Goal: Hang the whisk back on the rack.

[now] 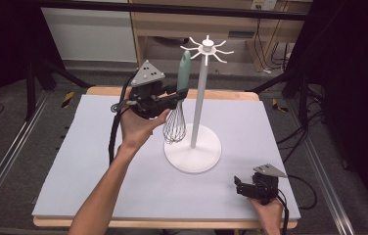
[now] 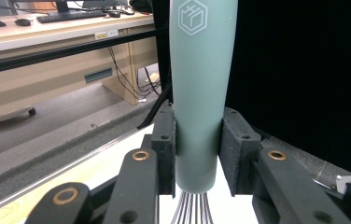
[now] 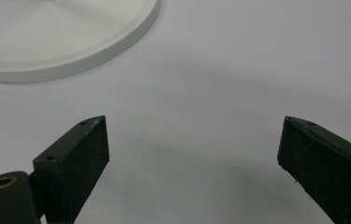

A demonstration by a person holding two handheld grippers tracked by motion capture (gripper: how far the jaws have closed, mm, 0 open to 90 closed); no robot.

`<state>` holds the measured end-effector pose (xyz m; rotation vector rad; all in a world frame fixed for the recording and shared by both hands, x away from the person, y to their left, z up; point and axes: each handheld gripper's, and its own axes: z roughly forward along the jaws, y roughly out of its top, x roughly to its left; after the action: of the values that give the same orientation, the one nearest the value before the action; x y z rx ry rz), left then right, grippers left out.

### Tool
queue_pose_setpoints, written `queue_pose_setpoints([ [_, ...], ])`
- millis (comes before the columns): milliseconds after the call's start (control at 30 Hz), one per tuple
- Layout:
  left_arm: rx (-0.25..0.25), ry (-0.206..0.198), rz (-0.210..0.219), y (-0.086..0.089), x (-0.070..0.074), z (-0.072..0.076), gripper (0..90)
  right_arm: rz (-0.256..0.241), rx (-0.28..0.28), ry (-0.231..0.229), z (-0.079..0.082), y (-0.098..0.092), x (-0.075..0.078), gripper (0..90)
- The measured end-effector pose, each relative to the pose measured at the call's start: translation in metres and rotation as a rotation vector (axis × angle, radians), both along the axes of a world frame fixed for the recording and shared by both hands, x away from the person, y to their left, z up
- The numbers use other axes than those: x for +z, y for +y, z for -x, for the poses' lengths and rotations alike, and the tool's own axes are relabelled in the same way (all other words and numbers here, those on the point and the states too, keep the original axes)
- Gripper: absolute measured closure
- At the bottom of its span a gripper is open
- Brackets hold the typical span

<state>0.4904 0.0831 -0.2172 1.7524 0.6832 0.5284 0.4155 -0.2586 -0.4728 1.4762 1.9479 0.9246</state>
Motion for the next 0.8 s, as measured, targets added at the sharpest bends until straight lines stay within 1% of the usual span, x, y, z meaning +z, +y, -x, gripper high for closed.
queue_pose_setpoints([
  [267, 0.005, 0.009, 0.000, -0.008, -0.001, -0.005, 68.9, -0.002, -0.003, 0.005, 0.000, 0.001, 0.000, 9.5],
  [800, 0.005, 0.002, 0.017, -0.017, -0.006, -0.014, 68.8, -0.005, -0.004, 0.003, 0.000, 0.001, 0.000, 9.5],
])
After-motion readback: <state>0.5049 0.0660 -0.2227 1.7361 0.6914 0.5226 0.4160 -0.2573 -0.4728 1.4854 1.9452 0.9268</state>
